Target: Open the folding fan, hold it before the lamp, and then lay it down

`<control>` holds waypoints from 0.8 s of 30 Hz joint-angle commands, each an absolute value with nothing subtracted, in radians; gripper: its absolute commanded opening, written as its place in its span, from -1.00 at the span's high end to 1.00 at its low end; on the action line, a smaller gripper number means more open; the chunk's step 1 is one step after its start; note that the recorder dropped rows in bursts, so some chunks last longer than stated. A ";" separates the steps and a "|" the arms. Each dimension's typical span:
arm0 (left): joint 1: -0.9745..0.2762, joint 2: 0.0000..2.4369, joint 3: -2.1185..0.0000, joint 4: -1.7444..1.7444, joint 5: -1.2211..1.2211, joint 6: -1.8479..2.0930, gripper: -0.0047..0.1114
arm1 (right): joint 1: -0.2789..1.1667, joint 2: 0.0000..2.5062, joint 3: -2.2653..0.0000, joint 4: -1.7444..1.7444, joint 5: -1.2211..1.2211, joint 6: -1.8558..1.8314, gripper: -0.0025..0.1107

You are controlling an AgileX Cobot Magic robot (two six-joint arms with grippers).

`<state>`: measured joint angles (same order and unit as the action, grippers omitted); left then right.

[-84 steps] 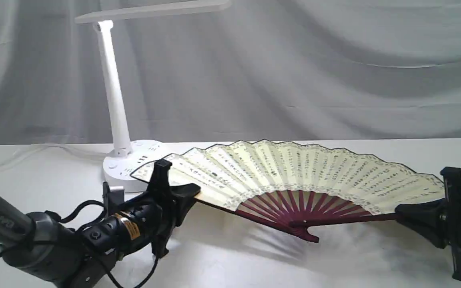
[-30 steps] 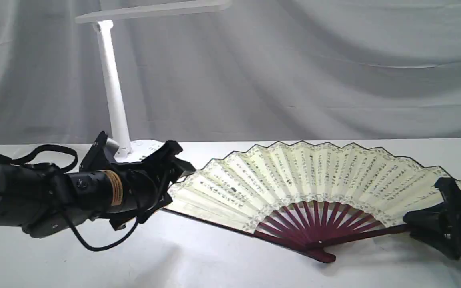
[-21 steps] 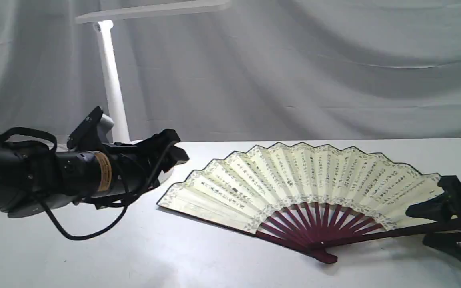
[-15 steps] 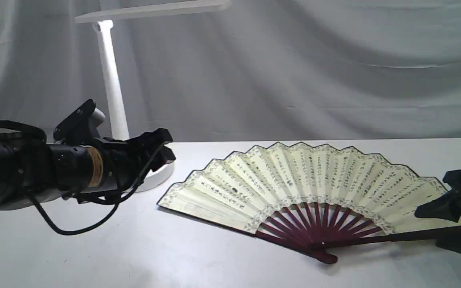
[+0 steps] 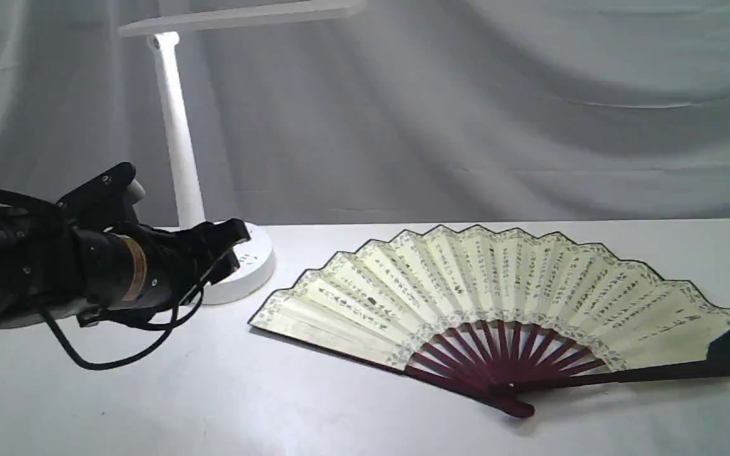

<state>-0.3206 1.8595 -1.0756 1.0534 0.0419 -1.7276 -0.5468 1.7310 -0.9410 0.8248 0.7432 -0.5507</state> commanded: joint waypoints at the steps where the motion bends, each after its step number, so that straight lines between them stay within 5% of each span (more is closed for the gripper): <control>1: -0.319 1.848 -1.076 1.074 0.021 -1.711 0.05 | -0.548 1.694 -0.945 0.739 0.801 -0.533 -0.01; 8: -0.319 1.824 -1.076 1.272 -0.087 -1.684 0.92 | -0.491 1.680 -0.970 0.686 0.812 -0.545 0.01; 24: -0.319 1.671 -1.076 1.262 0.579 -1.249 0.92 | -0.269 1.680 -1.026 0.444 0.755 -0.512 0.19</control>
<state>-0.3206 1.6893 -1.0756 1.2932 0.4806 -1.3306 -0.2755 1.6895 -1.0198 0.4611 0.7704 -0.5138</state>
